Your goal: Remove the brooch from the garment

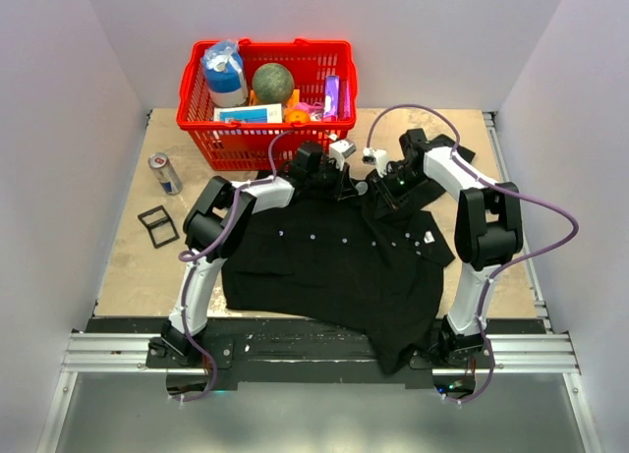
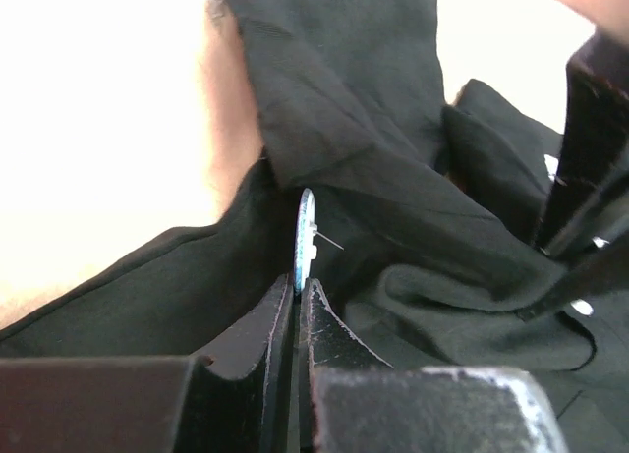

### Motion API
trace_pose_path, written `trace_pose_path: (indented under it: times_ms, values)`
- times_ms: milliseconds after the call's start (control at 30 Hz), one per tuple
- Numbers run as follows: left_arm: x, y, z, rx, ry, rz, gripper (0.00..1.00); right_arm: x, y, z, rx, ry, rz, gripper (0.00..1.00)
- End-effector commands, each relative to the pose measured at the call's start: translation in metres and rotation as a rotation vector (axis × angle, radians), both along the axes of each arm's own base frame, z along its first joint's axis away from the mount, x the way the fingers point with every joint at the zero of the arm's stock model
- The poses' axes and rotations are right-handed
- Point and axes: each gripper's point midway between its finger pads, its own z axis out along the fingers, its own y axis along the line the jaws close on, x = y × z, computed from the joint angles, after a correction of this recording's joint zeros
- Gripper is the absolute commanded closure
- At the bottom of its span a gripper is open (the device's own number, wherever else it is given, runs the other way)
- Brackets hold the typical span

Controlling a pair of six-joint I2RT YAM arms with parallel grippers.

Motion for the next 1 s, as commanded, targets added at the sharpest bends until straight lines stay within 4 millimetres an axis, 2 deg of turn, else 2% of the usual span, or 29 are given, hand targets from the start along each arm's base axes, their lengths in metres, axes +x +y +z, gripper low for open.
trace_pose_path:
  times_ms: [0,33,167,200,267,300,333,367,400,467,533,600,633,667,733,800,833,867,933,967]
  values:
    - [0.012,-0.001,0.058,-0.092,-0.117,-0.033,1.00,0.027,-0.014,0.005,-0.075,-0.075,-0.037,0.85]
    - [0.008,-0.003,0.062,-0.104,-0.121,-0.066,1.00,0.033,-0.018,0.005,-0.087,-0.085,-0.046,0.85]
    - [0.004,-0.005,0.072,-0.112,-0.154,-0.123,1.00,0.079,-0.053,0.019,-0.142,-0.184,-0.147,0.87]
    - [0.004,-0.003,0.074,-0.109,-0.164,-0.131,1.00,0.092,-0.074,0.022,-0.180,-0.214,-0.190,0.87]
    - [0.001,-0.004,0.077,-0.101,-0.189,-0.163,1.00,0.116,-0.093,0.037,-0.207,-0.284,-0.236,0.88]
    - [0.001,-0.003,0.078,-0.096,-0.197,-0.169,1.00,0.127,-0.112,0.038,-0.242,-0.309,-0.278,0.88]
    - [0.000,-0.001,0.077,-0.082,-0.214,-0.184,1.00,0.133,-0.115,0.041,-0.250,-0.323,-0.291,0.88]
    - [0.000,-0.001,0.082,-0.079,-0.230,-0.193,1.00,0.144,-0.130,0.050,-0.258,-0.354,-0.325,0.88]
    - [-0.001,-0.002,0.083,-0.075,-0.240,-0.202,1.00,0.148,-0.135,0.050,-0.263,-0.360,-0.334,0.88]
    - [-0.003,0.001,0.087,-0.056,-0.274,-0.234,1.00,0.151,-0.132,0.057,-0.242,-0.373,-0.329,0.82]
    - [-0.010,0.003,0.087,-0.037,-0.294,-0.283,1.00,0.144,-0.121,0.064,-0.187,-0.364,-0.291,0.76]
    - [-0.017,0.006,0.093,-0.022,-0.308,-0.311,1.00,0.134,-0.119,0.069,-0.189,-0.358,-0.270,0.70]
    - [-0.023,0.011,0.090,0.004,-0.316,-0.337,1.00,0.125,-0.119,0.080,-0.188,-0.380,-0.256,0.64]
    - [-0.029,0.016,0.093,0.014,-0.324,-0.350,1.00,0.118,-0.118,0.084,-0.189,-0.387,-0.239,0.61]
    - [-0.042,0.029,0.084,0.060,-0.311,-0.375,1.00,0.102,-0.119,0.091,-0.205,-0.417,-0.164,0.53]
    - [-0.056,0.044,0.080,0.082,-0.301,-0.378,1.00,0.077,-0.121,0.094,-0.221,-0.426,-0.122,0.49]
    - [-0.061,0.050,0.075,0.094,-0.289,-0.383,1.00,0.058,-0.123,0.078,-0.234,-0.394,-0.075,0.45]
    - [-0.068,0.060,0.070,0.105,-0.273,-0.376,1.00,0.047,-0.123,0.084,-0.242,-0.417,-0.054,0.43]
    - [-0.075,0.071,0.063,0.127,-0.260,-0.376,1.00,0.026,-0.125,0.070,-0.255,-0.390,-0.005,0.42]
    - [-0.080,0.079,0.059,0.136,-0.245,-0.367,1.00,0.007,-0.124,0.058,-0.256,-0.349,0.010,0.43]
